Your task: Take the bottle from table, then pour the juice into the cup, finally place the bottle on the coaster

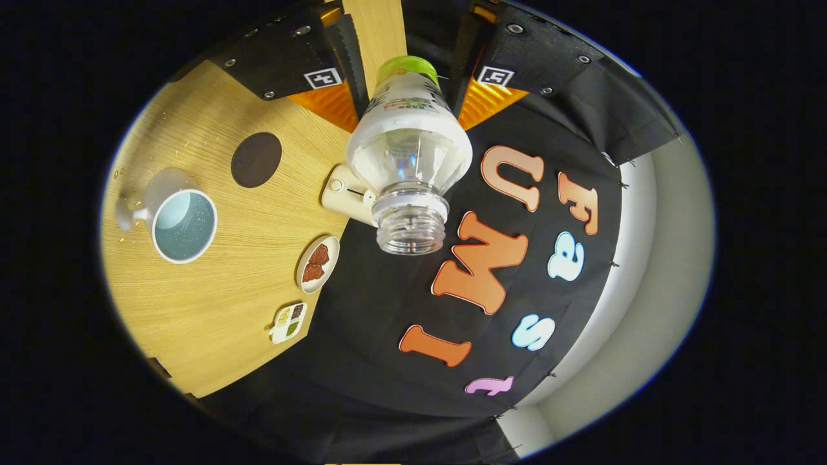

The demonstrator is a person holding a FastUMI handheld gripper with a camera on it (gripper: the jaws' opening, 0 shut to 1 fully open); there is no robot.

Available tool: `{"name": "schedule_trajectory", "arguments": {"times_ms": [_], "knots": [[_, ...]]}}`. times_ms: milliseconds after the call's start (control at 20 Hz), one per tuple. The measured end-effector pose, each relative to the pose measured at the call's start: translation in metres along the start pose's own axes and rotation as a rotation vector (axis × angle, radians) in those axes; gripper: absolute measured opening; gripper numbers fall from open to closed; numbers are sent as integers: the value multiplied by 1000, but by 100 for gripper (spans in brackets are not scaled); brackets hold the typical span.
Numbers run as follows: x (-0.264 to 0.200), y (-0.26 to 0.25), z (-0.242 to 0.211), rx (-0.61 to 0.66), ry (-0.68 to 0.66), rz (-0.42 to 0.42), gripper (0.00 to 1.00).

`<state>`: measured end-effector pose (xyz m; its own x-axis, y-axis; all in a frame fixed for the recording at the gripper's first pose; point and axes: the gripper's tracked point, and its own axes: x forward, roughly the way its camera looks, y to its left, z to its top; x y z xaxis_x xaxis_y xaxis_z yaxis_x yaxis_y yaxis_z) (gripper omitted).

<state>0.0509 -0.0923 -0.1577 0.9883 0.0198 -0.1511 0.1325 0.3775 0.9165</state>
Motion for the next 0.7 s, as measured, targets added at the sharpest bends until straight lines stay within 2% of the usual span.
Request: {"name": "schedule_trajectory", "arguments": {"times_ms": [400, 700], "knots": [[5, -4, 13, 195, -29, 23, 61], [13, -19, 18, 293, -31, 6, 61]]}}
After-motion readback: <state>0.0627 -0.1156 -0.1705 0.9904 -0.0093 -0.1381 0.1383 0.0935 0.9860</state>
